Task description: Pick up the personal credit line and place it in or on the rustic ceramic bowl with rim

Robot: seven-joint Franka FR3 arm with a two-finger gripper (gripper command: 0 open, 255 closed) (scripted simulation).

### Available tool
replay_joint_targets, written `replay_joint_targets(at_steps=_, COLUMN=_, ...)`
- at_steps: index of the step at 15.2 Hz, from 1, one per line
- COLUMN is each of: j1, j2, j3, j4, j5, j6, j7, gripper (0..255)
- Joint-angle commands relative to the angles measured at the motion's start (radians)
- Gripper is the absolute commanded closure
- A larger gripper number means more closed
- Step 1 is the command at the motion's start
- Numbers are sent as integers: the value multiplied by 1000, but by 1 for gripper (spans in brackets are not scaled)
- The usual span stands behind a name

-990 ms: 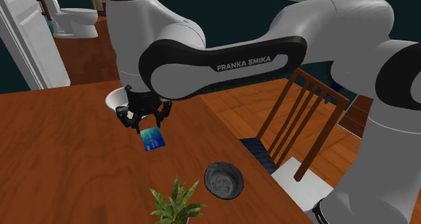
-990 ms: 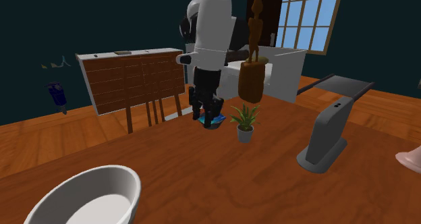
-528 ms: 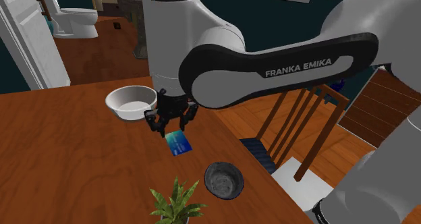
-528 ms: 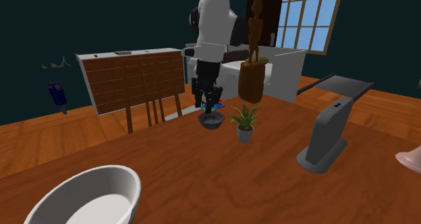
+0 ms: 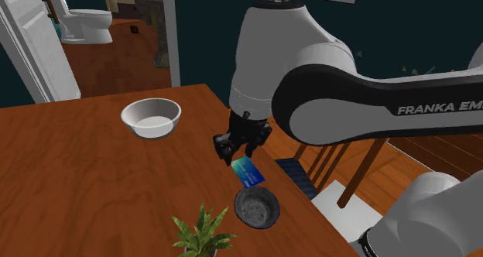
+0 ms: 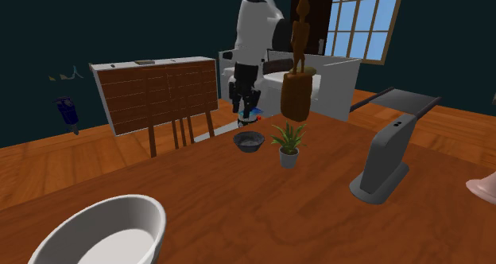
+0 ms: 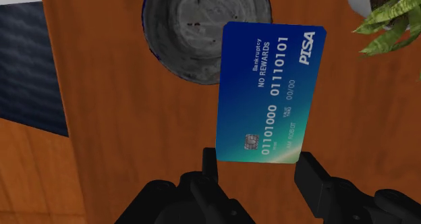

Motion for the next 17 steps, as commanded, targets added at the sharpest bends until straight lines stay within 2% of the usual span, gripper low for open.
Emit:
replay_joint_targets(at_steps=1, j1=27, j2=-94, j3=-40, j4=-73, j5=41, j6=-15, j7=-41, gripper=255)
replay_joint_targets(at_steps=5, j1=88, j2=-281, j3=-116, j4=-209, j5=90, j6=-68, j7=-100, gripper=255)
replay_joint_targets(at_steps=17, j1=98, j2=-253, j3=-72, j4=-349, j5=114, j6=99, j7=-88, gripper=255)
